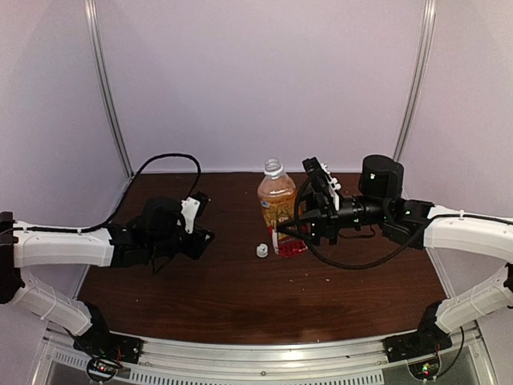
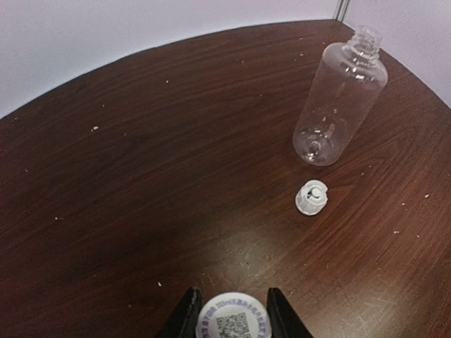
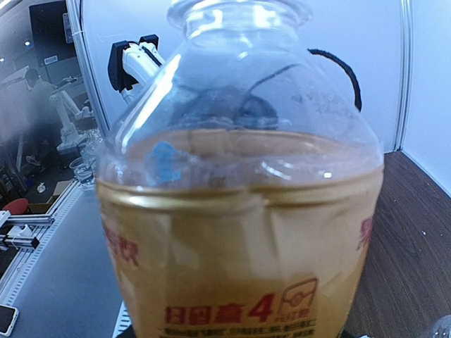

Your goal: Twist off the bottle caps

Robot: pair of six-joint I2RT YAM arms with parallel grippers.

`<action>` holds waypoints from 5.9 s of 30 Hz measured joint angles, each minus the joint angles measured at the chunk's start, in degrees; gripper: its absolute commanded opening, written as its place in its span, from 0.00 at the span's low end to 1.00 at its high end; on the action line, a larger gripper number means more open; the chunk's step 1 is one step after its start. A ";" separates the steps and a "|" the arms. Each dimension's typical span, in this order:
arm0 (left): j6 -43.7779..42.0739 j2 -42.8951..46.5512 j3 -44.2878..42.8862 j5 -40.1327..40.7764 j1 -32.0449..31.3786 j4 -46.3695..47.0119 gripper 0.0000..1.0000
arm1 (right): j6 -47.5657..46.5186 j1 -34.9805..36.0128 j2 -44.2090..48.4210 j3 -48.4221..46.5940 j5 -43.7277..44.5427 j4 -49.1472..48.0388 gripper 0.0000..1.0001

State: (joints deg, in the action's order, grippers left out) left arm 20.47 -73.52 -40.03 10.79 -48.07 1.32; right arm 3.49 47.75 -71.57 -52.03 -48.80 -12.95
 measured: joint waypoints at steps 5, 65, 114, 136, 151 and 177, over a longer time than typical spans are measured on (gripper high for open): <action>1.05 -5.70 4.24 0.90 1.16 4.22 0.31 | 0.81 0.00 0.00 0.13 0.55 -0.24 0.30; -1.49 10.51 -2.23 -12.33 5.99 -3.19 0.98 | 0.70 -0.33 -0.76 0.94 2.80 1.62 0.31; -1.81 -2.01 -29.22 -42.84 -4.46 0.31 0.71 | 1.86 2.36 -6.27 -1.40 -0.72 1.22 0.32; -2.60 -3.56 -29.99 -44.35 -4.85 -1.42 0.48 | 1.64 2.60 -6.27 -1.95 -1.55 1.20 0.32; -2.75 -4.07 -30.49 -45.66 -4.74 -1.38 0.00 | 1.18 2.64 -6.27 -1.95 -1.42 1.29 0.48; -7.85 4.35 -28.00 -22.49 -4.92 -15.69 0.00 | 0.52 2.97 -2.62 -2.25 14.99 10.27 1.00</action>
State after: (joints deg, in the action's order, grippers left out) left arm 12.62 -69.17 -68.03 -11.70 -52.99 -14.37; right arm 4.01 50.72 -74.19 -54.28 -33.80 -2.68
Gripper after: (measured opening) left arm 0.313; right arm 0.996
